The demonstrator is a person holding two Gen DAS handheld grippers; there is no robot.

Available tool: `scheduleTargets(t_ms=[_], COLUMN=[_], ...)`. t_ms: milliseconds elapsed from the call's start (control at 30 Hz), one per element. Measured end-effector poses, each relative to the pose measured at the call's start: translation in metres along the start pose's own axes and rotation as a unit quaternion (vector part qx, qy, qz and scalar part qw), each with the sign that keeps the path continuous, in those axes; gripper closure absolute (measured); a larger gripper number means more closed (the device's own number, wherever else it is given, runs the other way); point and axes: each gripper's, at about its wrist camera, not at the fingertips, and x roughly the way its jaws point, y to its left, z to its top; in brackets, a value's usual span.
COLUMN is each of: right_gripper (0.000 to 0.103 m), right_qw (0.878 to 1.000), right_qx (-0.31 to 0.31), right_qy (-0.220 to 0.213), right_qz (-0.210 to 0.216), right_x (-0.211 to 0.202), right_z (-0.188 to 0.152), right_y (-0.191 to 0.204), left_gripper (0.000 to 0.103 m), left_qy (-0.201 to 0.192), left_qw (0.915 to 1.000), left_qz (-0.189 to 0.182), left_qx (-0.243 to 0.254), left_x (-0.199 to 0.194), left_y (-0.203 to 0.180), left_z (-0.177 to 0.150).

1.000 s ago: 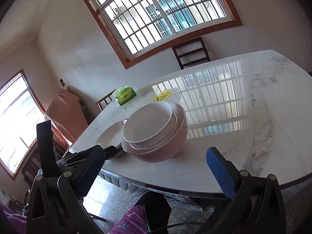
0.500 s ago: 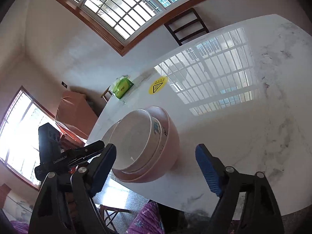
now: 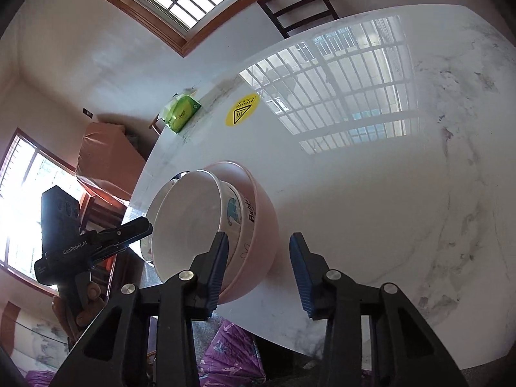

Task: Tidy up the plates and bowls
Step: 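Move both grippers back to the rim of the bowl stack, then close both grippers together on the rim of the pink bowl stack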

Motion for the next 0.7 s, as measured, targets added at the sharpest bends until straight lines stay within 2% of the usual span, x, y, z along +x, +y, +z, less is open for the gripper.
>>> scheduleTargets(t_ms=[267,467,700], right_gripper=[0.070,0.070,0.071], right_qw=[0.999,0.996,0.990], right_qx=[-0.006,-0.018,-0.030], right_qy=[0.043,0.073,0.107], right_qz=[-0.029,-0.057,-0.092], right_x=[0.012,0.018,0.026], right_z=[0.006,0.014,0.022], right_y=[-0.003,0.005,0.013], left_gripper=[0.077,0.079,0.077], left_qy=[0.033,0.051,0.046], left_qw=[0.9994,0.9986,0.9977], left_qz=[-0.003,0.015,0.047], left_qx=[-0.006,-0.006,0.017], left_x=[0.018,0.033,0.038], left_y=[0.000,-0.002,-0.013], left_z=[0.001,0.000,-0.002])
